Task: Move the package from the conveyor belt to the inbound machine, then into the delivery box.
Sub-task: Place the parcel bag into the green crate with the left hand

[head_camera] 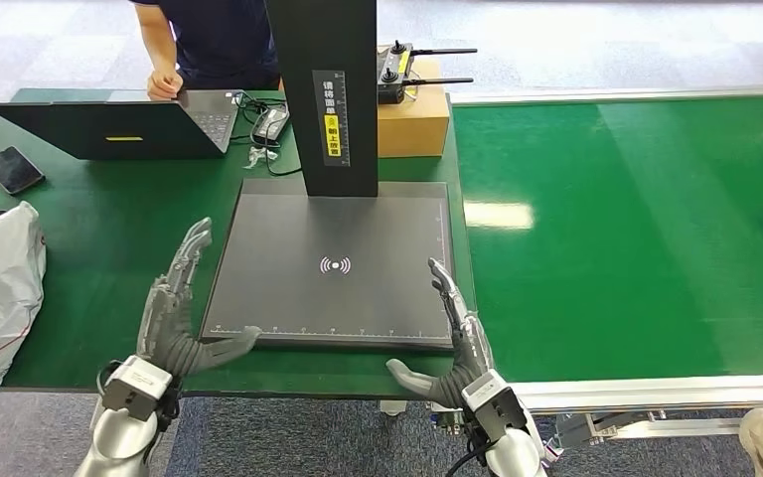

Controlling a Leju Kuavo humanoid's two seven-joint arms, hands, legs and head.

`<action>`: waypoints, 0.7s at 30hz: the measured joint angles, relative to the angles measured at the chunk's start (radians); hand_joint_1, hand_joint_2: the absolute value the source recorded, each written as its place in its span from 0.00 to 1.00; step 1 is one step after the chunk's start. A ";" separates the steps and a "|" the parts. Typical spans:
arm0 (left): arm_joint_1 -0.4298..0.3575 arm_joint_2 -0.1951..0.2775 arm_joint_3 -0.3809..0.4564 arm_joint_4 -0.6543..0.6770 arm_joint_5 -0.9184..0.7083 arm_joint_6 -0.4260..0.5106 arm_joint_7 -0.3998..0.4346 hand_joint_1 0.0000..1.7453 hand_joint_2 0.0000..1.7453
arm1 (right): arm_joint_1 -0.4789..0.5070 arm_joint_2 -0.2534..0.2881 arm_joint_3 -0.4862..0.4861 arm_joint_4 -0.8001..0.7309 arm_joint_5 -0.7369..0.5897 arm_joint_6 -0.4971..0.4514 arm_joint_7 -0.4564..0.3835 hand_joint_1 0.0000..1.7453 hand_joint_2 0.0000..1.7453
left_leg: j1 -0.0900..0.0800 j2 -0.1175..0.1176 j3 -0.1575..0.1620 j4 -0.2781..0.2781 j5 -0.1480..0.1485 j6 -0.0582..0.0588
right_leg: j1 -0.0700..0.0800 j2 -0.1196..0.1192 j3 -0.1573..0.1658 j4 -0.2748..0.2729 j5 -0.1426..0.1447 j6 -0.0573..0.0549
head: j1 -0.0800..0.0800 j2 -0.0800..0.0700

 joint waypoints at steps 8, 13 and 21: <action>0.013 -0.073 -0.032 0.052 0.006 -0.014 -0.023 0.00 1.00 | -0.006 0.000 0.000 0.009 0.010 -0.029 0.006 0.00 1.00 | 0.000 0.000 0.000 0.000 0.000 0.000 | 0.000 0.000 0.000 0.000 0.000 0.000 | 0.000 0.000; 0.012 -0.103 -0.033 0.073 -0.001 -0.014 -0.026 0.00 1.00 | -0.009 0.000 0.000 0.012 0.006 -0.034 0.009 0.00 1.00 | 0.000 0.000 0.000 0.000 0.000 0.000 | 0.000 0.000 0.000 0.000 0.000 0.000 | 0.000 0.000; 0.014 -0.139 -0.025 0.074 -0.029 -0.032 0.000 0.00 1.00 | -0.009 0.004 0.000 0.013 0.010 -0.022 0.020 0.00 1.00 | 0.000 0.000 0.000 0.000 0.000 0.000 | 0.000 0.000 0.000 0.000 0.000 0.000 | 0.000 0.000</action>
